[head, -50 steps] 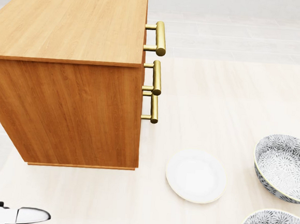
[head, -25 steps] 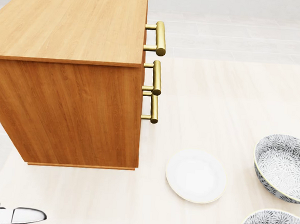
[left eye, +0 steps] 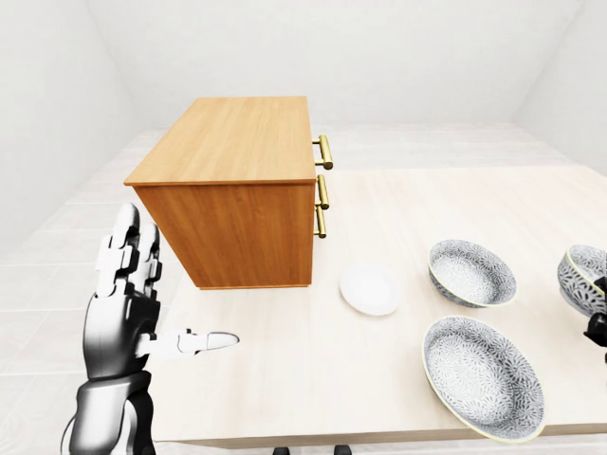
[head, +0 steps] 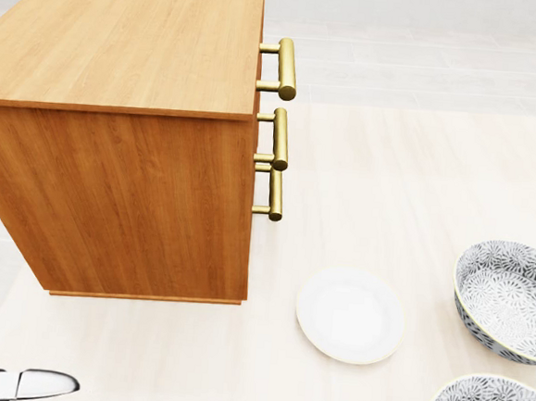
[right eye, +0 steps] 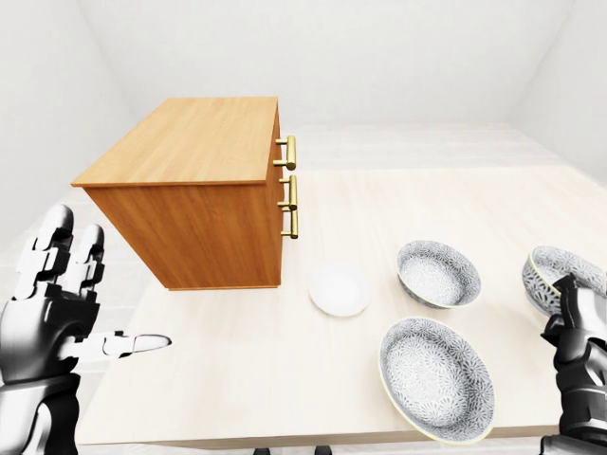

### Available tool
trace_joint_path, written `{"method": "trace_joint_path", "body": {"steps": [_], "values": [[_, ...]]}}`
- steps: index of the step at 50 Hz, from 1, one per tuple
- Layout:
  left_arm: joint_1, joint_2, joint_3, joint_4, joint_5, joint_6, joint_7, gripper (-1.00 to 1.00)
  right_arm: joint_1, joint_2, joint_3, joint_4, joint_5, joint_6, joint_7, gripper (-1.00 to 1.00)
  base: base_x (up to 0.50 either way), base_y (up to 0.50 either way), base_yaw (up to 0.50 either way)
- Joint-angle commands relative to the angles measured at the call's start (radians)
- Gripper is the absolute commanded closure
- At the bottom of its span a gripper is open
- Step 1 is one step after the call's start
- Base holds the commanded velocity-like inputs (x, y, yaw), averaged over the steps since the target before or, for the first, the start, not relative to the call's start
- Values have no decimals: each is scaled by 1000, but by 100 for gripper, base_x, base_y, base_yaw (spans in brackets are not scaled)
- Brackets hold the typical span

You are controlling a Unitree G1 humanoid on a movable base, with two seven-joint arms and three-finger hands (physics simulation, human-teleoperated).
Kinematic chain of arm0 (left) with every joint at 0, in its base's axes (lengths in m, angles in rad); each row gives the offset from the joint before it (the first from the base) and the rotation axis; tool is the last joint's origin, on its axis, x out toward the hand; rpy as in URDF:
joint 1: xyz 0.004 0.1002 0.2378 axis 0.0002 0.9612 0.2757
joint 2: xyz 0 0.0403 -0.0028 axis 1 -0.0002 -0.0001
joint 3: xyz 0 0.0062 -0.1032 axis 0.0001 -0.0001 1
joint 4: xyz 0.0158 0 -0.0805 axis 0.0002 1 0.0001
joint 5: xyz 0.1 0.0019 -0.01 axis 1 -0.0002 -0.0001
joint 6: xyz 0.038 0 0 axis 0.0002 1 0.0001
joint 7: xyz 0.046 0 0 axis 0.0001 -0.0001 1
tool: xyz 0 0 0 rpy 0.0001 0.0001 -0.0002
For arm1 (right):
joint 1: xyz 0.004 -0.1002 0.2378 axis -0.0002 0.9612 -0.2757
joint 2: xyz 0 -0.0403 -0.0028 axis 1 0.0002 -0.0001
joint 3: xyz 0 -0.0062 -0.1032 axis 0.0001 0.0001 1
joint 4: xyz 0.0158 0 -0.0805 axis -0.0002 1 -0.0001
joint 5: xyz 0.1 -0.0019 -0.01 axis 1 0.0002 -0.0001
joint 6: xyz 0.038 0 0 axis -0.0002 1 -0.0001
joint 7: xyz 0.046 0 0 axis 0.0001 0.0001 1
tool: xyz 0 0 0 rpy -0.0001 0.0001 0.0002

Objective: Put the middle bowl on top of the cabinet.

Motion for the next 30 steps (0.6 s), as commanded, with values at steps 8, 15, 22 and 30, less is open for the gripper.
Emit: {"method": "trace_joint_path", "body": {"steps": [8,15,22,30], "values": [[-26,16,10,20,-7,0,9,-100,32,1,-115,-321,-28,0,180,100,0,0,0],[-29,18,16,32,-10,0,9,-100,76,41,-182,-567,-51,52,281,100,0,0,0],[-24,17,20,39,-18,0,3,-100,36,87,-221,-672,-75,85,358,100,0,0,0],[-19,16,32,29,-32,0,-5,-100,8,125,-220,-780,-113,118,420,100,0,0,0]]}}
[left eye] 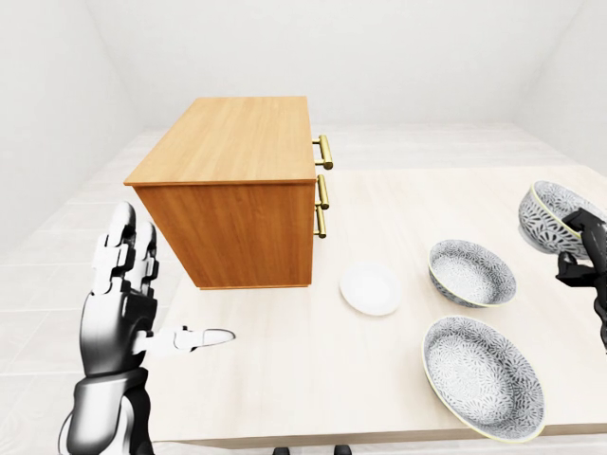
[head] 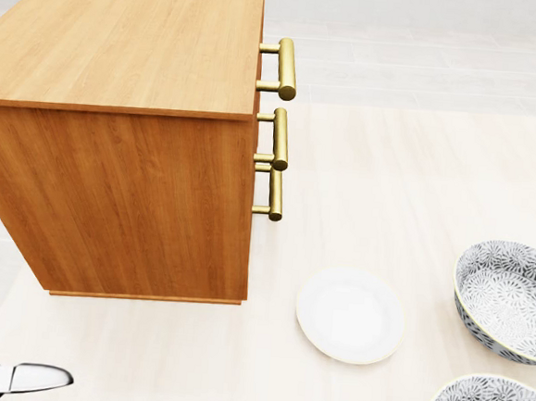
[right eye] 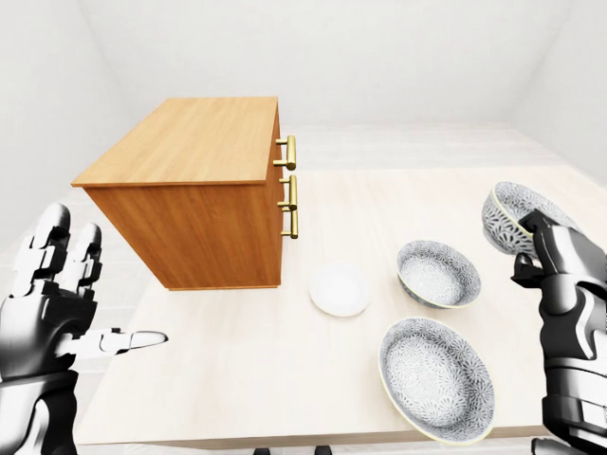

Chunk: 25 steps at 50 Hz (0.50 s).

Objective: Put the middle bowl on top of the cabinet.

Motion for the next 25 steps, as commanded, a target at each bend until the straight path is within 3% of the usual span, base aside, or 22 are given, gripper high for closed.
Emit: {"method": "trace_joint_path", "body": {"steps": [1,16,25], "values": [[3,-1,11,3,-13,0,-9,-100,-34,51,-39,-198,-94,49,86,100,0,0,0],[15,-6,15,-9,-16,0,-17,-100,-204,111,65,-281,-194,97,165,100,0,0,0],[25,-13,25,-29,-21,0,-26,-100,-283,155,112,-320,-250,101,220,100,0,0,0]]}}
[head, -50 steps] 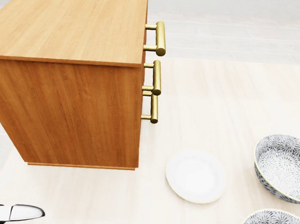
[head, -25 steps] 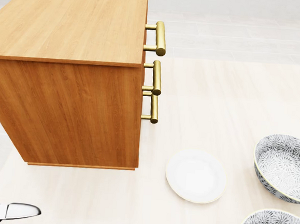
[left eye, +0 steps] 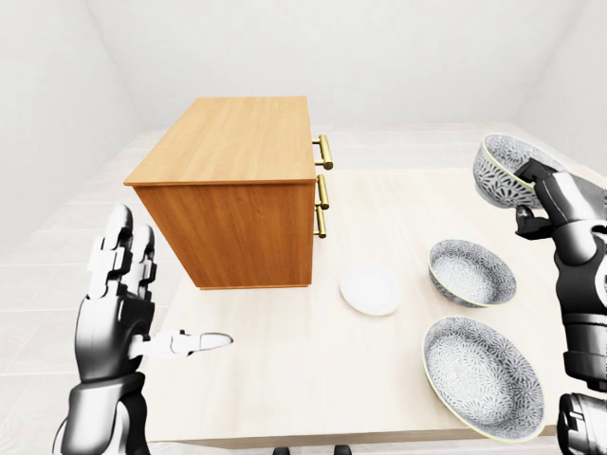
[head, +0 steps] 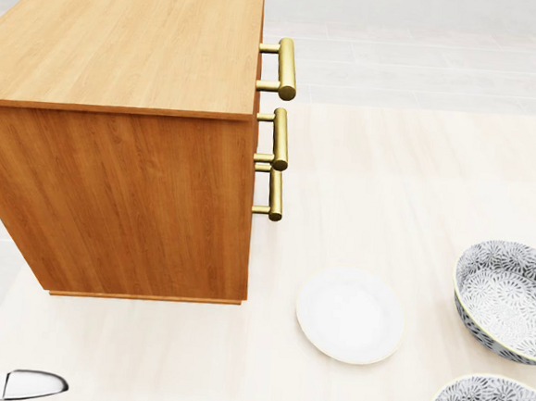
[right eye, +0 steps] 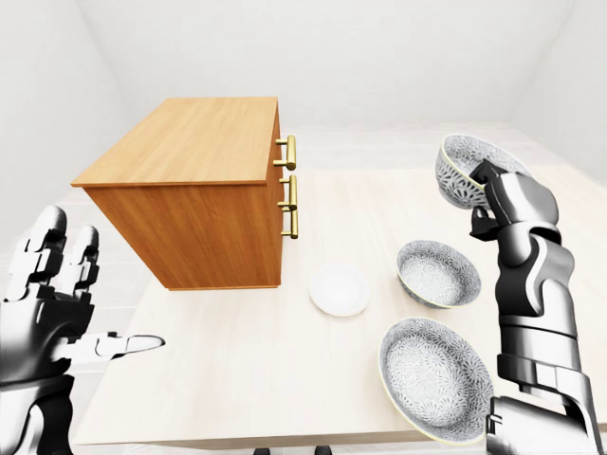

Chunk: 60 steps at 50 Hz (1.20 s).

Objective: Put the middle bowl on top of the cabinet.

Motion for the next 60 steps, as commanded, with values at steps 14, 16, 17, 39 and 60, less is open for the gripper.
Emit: {"method": "trace_joint_path", "body": {"steps": [14,16,17,39,60], "values": [[33,-18,23,-33,0,0,-31,-100,-215,136,104,-173,-168,9,154,100,0,0,0],[45,-24,21,-27,7,0,-40,-100,-225,145,106,-194,-172,9,170,100,0,0,0],[48,-25,22,-24,8,0,-44,-100,-228,149,107,-201,-175,9,177,100,0,0,0],[60,-47,42,-40,6,0,-75,-100,-392,241,165,-315,-216,9,328,100,0,0,0],[61,-52,22,-13,24,0,-74,-100,-612,325,222,-213,-221,9,387,100,0,0,0]]}}
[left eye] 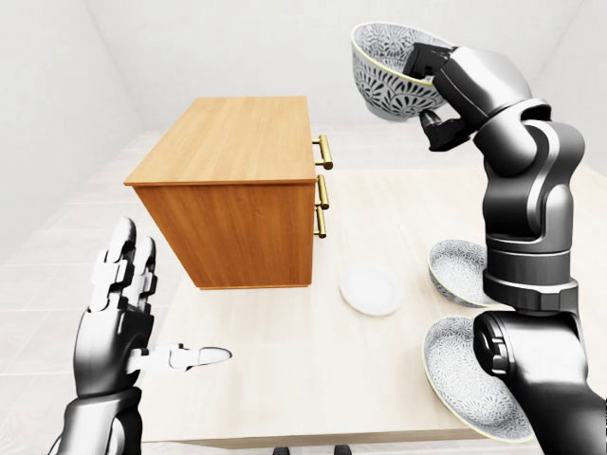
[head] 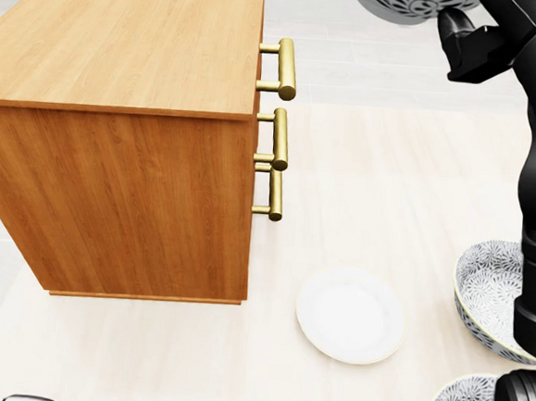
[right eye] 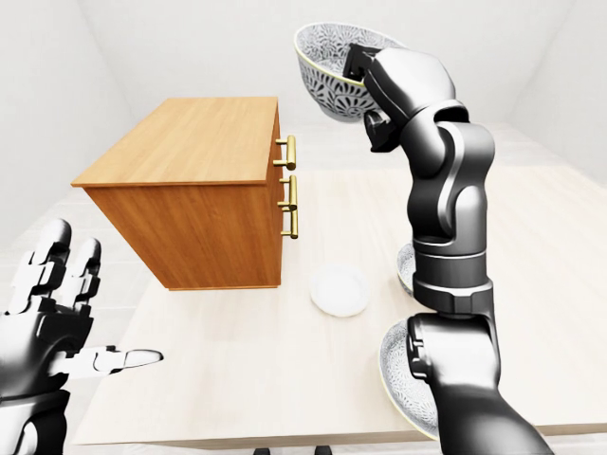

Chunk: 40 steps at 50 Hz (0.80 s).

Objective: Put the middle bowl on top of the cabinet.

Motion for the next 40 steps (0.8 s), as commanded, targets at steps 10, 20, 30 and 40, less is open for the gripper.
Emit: {"method": "trace_joint_path", "body": {"steps": [10,20,30,40], "values": [[10,-2,-10,29,3,-13,-1,-100,-249,130,69,235,-24,0,-48,100,0,0,0],[30,-9,-11,55,-2,-55,-17,-100,-304,196,99,368,-21,0,-109,100,0,0,0],[43,-17,3,72,-15,-83,-28,-100,-372,250,120,471,-1,0,-134,100,0,0,0],[56,-28,0,94,-6,-115,-41,-100,-400,300,145,512,-8,0,-154,100,0,0,0]]}}
